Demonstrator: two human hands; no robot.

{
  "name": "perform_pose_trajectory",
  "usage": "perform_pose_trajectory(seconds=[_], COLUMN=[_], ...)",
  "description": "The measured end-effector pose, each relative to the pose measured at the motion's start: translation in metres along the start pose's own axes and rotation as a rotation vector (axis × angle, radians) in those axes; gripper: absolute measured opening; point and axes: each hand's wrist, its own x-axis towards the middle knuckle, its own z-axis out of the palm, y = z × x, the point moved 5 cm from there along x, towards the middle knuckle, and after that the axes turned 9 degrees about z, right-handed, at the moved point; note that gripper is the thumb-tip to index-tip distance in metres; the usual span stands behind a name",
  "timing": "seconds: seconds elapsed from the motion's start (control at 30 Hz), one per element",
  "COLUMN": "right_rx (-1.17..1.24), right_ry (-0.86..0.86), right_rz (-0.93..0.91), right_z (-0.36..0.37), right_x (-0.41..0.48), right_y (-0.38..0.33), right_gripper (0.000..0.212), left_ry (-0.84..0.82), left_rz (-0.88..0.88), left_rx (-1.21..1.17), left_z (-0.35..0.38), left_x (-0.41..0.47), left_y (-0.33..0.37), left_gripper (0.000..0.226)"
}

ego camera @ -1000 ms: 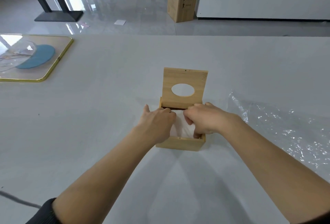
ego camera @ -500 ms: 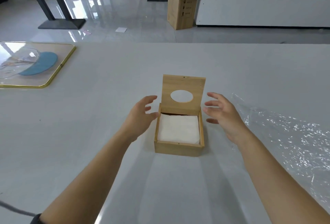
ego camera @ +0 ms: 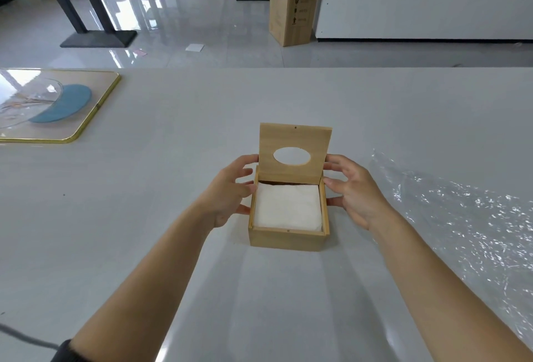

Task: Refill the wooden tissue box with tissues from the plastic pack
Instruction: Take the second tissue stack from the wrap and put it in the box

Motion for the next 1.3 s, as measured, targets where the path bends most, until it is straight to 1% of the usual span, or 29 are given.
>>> perform_pose_trajectory(seconds=[0.1,0.17,0.23,0.27,0.33,0.37,0.4,0.43,0.47,0.5,0.53,0.57,0.6,0.67,0.7,0.73,0.87,0.93,1.17,1.23,1.3], right_rx=[0.186,0.267,0.272,0.249,0.195,0.183,0.202,0.251,0.281,0.282,0.241,0.194,0.157,0.137,0.137,0.135,0.101,0.095,0.061,0.012,-0.091], right_ry=[-0.063,-0.081,-0.097,-0.108,-0.125,-0.132,-0.142,-0.149,-0.174,-0.219,-0.274,-0.318,-0.338,-0.343,-0.347,-0.353,-0.339,-0.336,-0.312,-0.292,-0.267], right_rz=[0.047,0.089,0.109,0.109,0.099,0.098,0.114,0.144,0.164,0.169,0.155,0.141,0.128,0.115,0.11,0.104,0.088,0.085,0.088,0.086,0.068], right_z=[0.002,0.002,0.004,0.005,0.007,0.008,0.008,0.008,0.007,0.008,0.009,0.011,0.012,0.011,0.011,0.012,0.012,0.012,0.011,0.01,0.011], right_x=[-0.003,-0.003,-0.005,-0.004,-0.003,-0.001,0.001,0.003,0.004,0.003,0.002,0.0,-0.001,-0.001,-0.001,-0.001,-0.001,-0.001,-0.001,-0.003,-0.007], right_y=[0.001,0.003,0.003,0.004,0.006,0.009,0.013,0.017,0.022,0.024,0.024,0.025,0.026,0.028,0.029,0.029,0.031,0.031,0.029,0.027,0.023], right_gripper=[0.036,0.032,0.024,0.021,0.019,0.026,0.041,0.055,0.065,0.067,0.061,0.053,0.048,0.047,0.049,0.05,0.054,0.053,0.054,0.05,0.044], left_ry=[0.019,0.031,0.042,0.047,0.049,0.05,0.044,0.026,0.012,0.007,-0.008,-0.044,-0.102,-0.191,-0.2,-0.196,-0.19,-0.191,-0.164,-0.156,-0.146], left_rz=[0.04,0.046,0.035,0.028,0.002,-0.019,-0.037,-0.049,-0.067,-0.091,-0.11,-0.117,-0.107,-0.063,-0.043,-0.032,-0.014,-0.009,-0.021,-0.024,-0.015], left_rx=[0.01,0.013,-0.02,-0.056,-0.124,-0.153,-0.159,-0.153,-0.163,-0.194,-0.216,-0.219,-0.196,-0.141,-0.145,-0.152,-0.122,-0.112,-0.106,-0.093,-0.056], left_z=[0.003,0.006,0.006,0.006,0.007,0.007,0.007,0.007,0.006,0.004,0.002,0.002,0.003,0.008,0.009,0.008,0.005,0.005,0.004,0.005,0.005], left_x=[-0.005,-0.008,-0.009,-0.009,-0.011,-0.012,-0.013,-0.013,-0.012,-0.012,-0.012,-0.013,-0.015,-0.018,-0.019,-0.019,-0.017,-0.018,-0.018,-0.018,-0.018], left_y=[0.005,0.007,0.007,0.007,0.008,0.007,0.004,0.001,-0.004,-0.008,-0.012,-0.014,-0.015,-0.014,-0.014,-0.016,-0.023,-0.023,-0.023,-0.022,-0.019], left_gripper=[0.048,0.049,0.052,0.049,0.035,0.026,0.022,0.031,0.05,0.071,0.086,0.088,0.079,0.054,0.049,0.05,0.068,0.073,0.075,0.073,0.066])
